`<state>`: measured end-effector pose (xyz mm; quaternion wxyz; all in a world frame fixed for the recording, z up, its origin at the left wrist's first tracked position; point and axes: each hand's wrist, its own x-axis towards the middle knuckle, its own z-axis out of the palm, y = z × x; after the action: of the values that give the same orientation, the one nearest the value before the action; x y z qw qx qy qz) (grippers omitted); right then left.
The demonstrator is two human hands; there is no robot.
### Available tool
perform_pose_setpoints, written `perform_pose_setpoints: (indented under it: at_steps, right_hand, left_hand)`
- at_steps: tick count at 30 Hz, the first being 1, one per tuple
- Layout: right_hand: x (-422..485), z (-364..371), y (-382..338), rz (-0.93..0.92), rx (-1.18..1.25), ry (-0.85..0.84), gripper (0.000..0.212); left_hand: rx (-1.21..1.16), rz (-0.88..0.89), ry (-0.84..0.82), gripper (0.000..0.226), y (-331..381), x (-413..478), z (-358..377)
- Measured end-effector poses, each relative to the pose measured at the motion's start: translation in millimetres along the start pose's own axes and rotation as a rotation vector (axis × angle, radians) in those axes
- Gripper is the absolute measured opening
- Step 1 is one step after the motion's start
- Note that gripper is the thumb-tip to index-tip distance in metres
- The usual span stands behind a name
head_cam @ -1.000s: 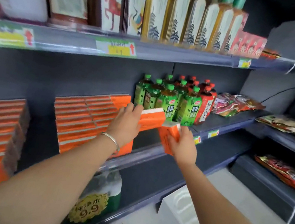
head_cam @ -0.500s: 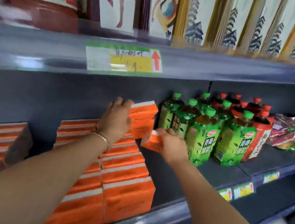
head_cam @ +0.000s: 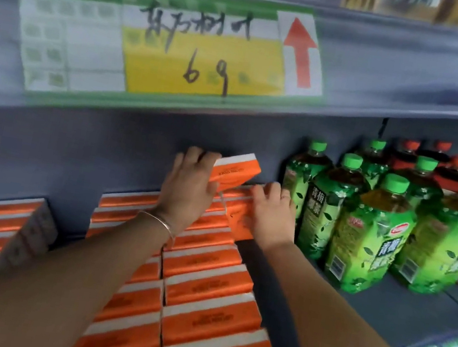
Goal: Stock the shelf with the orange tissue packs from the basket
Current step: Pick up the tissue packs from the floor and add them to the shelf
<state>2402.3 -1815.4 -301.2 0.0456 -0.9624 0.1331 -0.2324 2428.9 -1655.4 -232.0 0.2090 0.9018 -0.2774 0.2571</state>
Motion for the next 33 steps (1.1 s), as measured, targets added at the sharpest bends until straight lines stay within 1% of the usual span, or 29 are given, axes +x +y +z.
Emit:
perform_pose_setpoints:
  at_steps: [2, 4, 7, 9, 11, 12, 13, 14, 16, 18, 20, 22, 24, 26, 27, 29, 30, 33]
  right_hand:
    - [-5, 4, 2, 0.018, 0.013, -0.001, 0.037]
    - [-8, 7, 4, -0.012, 0.069, -0.004, 0.033]
    - [-12, 0, 9, -0.027, 0.142, -0.011, 0.041]
    - [-17, -12, 12, 0.02, 0.259, 0.093, 0.047]
    - [-20, -25, 15, 0.054, 0.372, 0.229, 0.061]
    - [-22, -32, 16, 0.034, 0.378, 0.295, 0.069]
    - [-23, -39, 17, -0.007, 0.332, 0.349, 0.075]
    - [-25, -46, 17, -0.053, 0.252, 0.387, 0.076]
    - [-27, -56, 19, -0.127, 0.094, 0.405, 0.063]
    - [-32, -62, 24, -0.121, 0.059, 0.318, 0.05]
    - [-43, -62, 31, -0.037, 0.082, 0.208, 0.044]
    - [-56, -60, 40, 0.053, 0.034, 0.166, 0.04]
    - [-65, -56, 44, 0.102, -0.029, 0.027, 0.04]
    - [-66, -49, 42, 0.062, -0.025, -0.15, 0.044]
    - [-64, -45, 40, 0.03, -0.013, -0.205, 0.046]
    - [-59, -37, 32, -0.006, 0.01, -0.241, 0.05]
    - [-55, -33, 28, 0.007, 0.01, -0.238, 0.05]
    - [-45, -28, 15, 0.105, -0.019, -0.154, 0.05]
  left_hand:
    - [-0.021, 0.001, -0.009, 0.045, 0, 0, 2]
    - [-0.041, 0.003, -0.019, 0.045, 2, 0, 3]
    - [-0.064, -0.006, -0.049, 0.045, 6, -1, 3]
    - [-0.071, -0.004, -0.058, 0.045, 10, -1, 1]
    - [-0.069, 0.007, -0.064, 0.044, 15, -1, -1]
    - [-0.069, 0.022, -0.073, 0.045, 18, -1, -1]
    - [-0.073, 0.053, -0.087, 0.045, 22, -2, -1]
    - [-0.086, 0.098, -0.104, 0.045, 26, -2, -1]
    - [-0.143, 0.179, -0.143, 0.046, 37, -3, 1]
    - [-0.231, 0.194, -0.181, 0.047, 44, -4, 1]
    - [-0.301, 0.196, -0.22, 0.049, 45, -5, 2]
    - [-0.326, 0.166, -0.236, 0.051, 41, -6, 3]
    - [-0.3, 0.079, -0.241, 0.05, 33, -7, 5]
    - [-0.23, 0.029, -0.252, 0.046, 27, -8, 9]
    - [-0.196, 0.027, -0.264, 0.043, 25, -10, 11]
    - [-0.162, 0.038, -0.291, 0.039, 21, -14, 14]
    - [-0.154, 0.046, -0.3, 0.038, 20, -16, 15]
    - [-0.132, 0.063, -0.307, 0.035, 17, -18, 16]
